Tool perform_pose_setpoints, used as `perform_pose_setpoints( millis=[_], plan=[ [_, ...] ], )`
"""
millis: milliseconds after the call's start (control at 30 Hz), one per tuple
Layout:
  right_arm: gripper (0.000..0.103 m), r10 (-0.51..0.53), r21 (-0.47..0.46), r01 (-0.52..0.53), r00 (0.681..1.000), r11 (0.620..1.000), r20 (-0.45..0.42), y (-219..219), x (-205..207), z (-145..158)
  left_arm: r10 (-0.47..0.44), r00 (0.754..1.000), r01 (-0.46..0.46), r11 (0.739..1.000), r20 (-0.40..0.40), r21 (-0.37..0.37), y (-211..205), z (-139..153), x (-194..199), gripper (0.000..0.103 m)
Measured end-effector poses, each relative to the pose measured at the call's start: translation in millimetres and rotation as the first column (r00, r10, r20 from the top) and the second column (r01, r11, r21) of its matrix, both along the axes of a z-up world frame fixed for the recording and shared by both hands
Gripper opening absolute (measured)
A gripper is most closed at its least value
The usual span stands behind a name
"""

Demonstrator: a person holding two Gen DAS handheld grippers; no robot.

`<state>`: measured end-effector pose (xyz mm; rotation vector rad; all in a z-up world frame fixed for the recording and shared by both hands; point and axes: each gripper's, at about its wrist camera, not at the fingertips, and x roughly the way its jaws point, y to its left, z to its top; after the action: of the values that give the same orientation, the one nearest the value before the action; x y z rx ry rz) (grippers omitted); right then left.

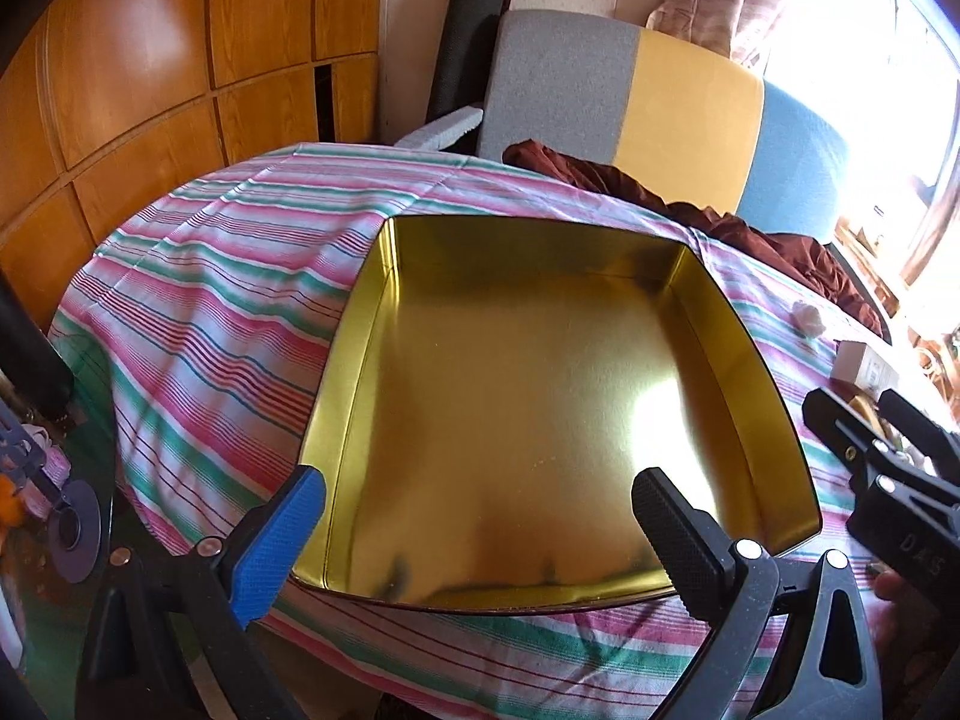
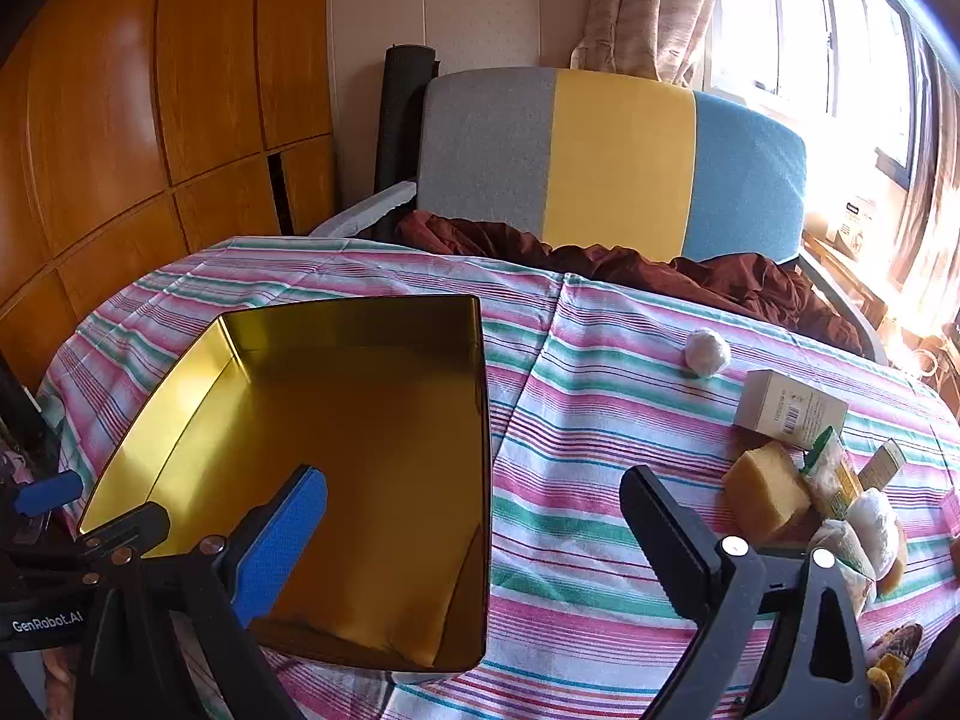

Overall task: Organize objects
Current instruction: 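Move the left tool over the scattered items toward the WEIDAN snack bag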

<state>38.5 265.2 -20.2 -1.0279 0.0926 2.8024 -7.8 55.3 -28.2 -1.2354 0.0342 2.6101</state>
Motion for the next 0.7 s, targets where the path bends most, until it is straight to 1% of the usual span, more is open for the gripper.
perform_pose_setpoints(
  millis=[100, 167, 267, 300, 367, 433, 500, 600, 700],
  plan=[
    [0.100, -0.010, 0.001, 0.010, 1.000, 1.000, 0.001, 8, 4, 0, -0.010, 1.000, 0.010, 1.000, 0.005, -0.023, 5, -3, 1, 0.103],
    [0.100, -0.024, -0.003, 0.024, 1.000, 1.000, 0.003, 17, 9, 1, -0.035, 0.999, 0.035, 0.999, 0.011, -0.020, 10, -4, 1, 0.103],
    [0.100, -0.060, -0.005, 0.060, 0.998, 0.998, -0.004, 39, 22, 6, -0.073, 0.997, 0.073, 0.997, 0.009, 0.002, 17, 1, 1, 0.103],
    [0.100, -0.073, -0.003, 0.073, 0.997, 0.997, -0.006, 47, 28, 9, -0.101, 0.995, 0.101, 0.995, 0.007, 0.022, 22, 3, 1, 0.103],
    [0.101, -0.112, -0.001, 0.112, 0.994, 0.994, -0.009, 70, 41, 15, -0.148, 0.989, 0.147, 0.987, 0.006, 0.069, 32, 9, 2, 0.103],
    [0.103, -0.161, -0.010, 0.160, 0.987, 0.987, -0.015, 97, 57, 23, -0.198, 0.980, 0.197, 0.977, -0.001, 0.084, 49, 15, 3, 0.103],
    [0.103, -0.227, -0.026, 0.227, 0.974, 0.974, -0.011, 127, 73, 31, -0.265, 0.964, 0.265, 0.960, -0.017, 0.094, 70, 20, 7, 0.103],
    [0.103, -0.318, -0.076, 0.317, 0.948, 0.945, -0.007, 175, 98, 42, -0.371, 0.929, 0.369, 0.924, 0.000, 0.103, 104, 23, 15, 0.103],
    [0.103, -0.423, -0.082, 0.422, 0.906, 0.903, -0.005, 220, 123, 45, -0.478, 0.878, 0.476, 0.872, -0.015, 0.115, 138, 26, 29, 0.103]
  ],
)
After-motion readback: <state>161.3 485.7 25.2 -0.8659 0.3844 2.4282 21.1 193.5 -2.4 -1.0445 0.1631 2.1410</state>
